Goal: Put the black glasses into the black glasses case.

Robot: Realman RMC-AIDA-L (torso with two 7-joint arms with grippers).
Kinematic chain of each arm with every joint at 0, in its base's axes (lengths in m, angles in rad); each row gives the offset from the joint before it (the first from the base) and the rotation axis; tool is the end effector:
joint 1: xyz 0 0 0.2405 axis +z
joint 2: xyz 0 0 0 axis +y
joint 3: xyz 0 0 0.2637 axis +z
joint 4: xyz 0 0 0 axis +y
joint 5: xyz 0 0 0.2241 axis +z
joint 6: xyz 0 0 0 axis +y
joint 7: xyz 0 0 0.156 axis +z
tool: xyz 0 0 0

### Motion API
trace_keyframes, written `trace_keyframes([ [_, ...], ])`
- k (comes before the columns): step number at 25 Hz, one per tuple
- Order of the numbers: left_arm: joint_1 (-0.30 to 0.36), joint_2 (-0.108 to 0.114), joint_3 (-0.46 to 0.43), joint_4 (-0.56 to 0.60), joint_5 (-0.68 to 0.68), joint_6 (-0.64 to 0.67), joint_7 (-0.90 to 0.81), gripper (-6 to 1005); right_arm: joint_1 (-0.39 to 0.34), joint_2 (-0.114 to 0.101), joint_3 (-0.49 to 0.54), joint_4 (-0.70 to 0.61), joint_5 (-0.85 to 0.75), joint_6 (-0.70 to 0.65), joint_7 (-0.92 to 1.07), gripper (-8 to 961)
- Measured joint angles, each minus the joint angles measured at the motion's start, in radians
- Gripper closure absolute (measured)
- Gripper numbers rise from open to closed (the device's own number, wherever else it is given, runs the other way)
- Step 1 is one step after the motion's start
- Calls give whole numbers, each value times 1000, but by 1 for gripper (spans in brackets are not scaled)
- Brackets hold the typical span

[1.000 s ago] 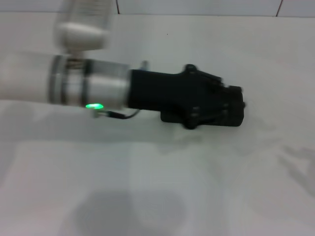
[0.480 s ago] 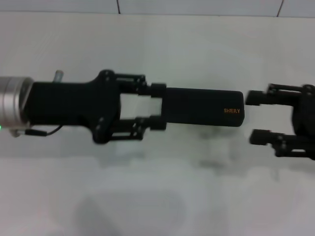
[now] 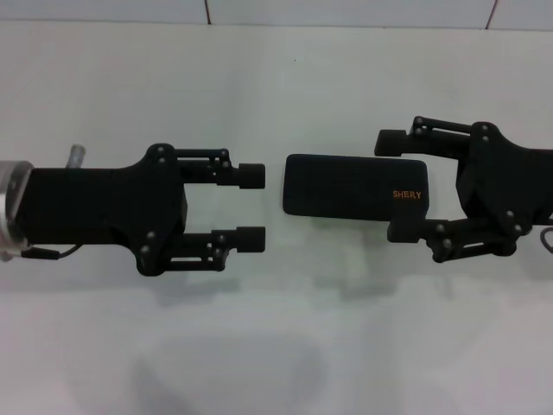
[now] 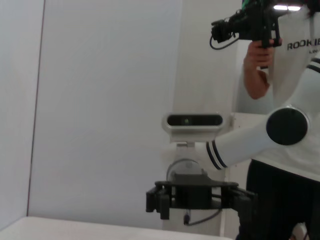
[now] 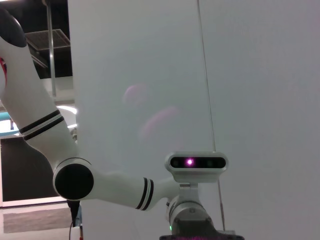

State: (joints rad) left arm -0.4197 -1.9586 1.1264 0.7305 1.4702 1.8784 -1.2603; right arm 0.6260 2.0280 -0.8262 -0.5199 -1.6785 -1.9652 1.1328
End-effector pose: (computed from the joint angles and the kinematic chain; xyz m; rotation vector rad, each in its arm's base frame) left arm -0.2255 0.2979 0.0225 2.9077 0.1305 1.1368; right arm 0.1936 0.3215 0.0047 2.8166 -0.0102 -1.2988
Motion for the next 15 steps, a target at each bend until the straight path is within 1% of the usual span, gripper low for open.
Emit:
trace_keyframes([
  [7, -6, 5, -7, -9, 19, -1, 0, 362, 11, 0, -16, 32, 21, 45, 2, 97],
  [8, -7, 5, -16, -13, 21, -3, 0, 362, 12, 0, -21, 46, 29, 74, 1, 97],
  [11, -8, 1, -46, -19, 38, -5, 1, 362, 12, 0, -32, 52, 33, 89, 1, 97],
  [15, -8, 1, -51, -20, 44, -6, 6, 362, 13, 0, -43, 52, 34, 90, 1, 97],
])
